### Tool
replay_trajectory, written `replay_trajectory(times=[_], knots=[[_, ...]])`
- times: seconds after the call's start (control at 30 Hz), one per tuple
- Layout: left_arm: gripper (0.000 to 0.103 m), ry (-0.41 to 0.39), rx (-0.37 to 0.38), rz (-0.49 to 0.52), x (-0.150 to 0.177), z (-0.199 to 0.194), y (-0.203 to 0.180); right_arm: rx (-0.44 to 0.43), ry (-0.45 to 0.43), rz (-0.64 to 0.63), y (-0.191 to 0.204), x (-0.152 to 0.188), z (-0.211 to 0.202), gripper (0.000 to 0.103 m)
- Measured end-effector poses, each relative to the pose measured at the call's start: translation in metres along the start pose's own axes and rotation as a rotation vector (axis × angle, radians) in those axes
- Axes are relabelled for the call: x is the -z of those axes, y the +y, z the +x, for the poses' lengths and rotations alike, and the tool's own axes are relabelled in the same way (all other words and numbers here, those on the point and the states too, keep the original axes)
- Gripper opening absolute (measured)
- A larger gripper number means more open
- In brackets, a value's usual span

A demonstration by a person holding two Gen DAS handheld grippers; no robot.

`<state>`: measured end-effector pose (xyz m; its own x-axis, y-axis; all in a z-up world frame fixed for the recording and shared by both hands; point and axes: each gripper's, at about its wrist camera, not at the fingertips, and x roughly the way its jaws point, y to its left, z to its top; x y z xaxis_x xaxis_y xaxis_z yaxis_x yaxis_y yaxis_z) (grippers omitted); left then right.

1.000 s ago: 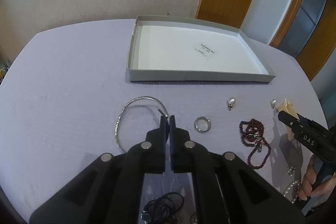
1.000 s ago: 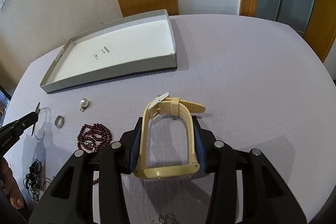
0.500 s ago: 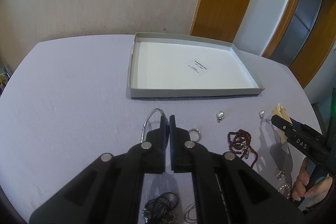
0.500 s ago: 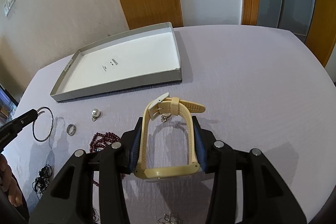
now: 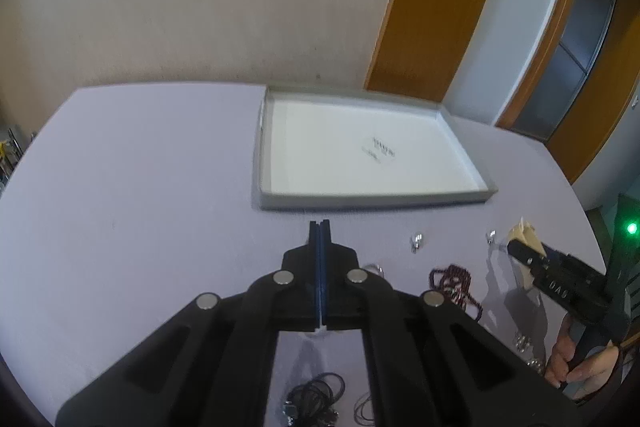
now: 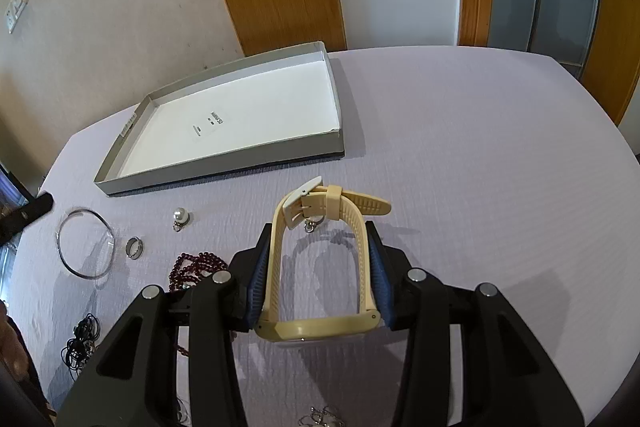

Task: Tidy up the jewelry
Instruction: 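Grasp the silver bangle with the left gripper while the right gripper holds the watch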

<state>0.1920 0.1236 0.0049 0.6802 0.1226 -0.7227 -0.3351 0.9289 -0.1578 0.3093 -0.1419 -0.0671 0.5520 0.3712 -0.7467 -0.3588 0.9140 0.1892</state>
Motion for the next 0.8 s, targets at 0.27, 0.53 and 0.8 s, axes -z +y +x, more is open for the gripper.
replay_trajectory(times=[0.27, 0.53, 0.8], knots=[[0.000, 0.039, -0.003, 0.008, 0.001, 0.006, 0.004, 0.000, 0.000, -0.001, 0.001, -0.001, -0.002, 0.045], [0.014, 0.163, -0.037, 0.020, 0.033, 0.045, 0.012, 0.000, 0.003, -0.006, 0.003, -0.002, -0.003, 0.045], [0.033, 0.187, -0.048, 0.057, 0.051, 0.055, 0.003, 0.001, 0.005, -0.006, 0.004, -0.003, -0.003, 0.045]])
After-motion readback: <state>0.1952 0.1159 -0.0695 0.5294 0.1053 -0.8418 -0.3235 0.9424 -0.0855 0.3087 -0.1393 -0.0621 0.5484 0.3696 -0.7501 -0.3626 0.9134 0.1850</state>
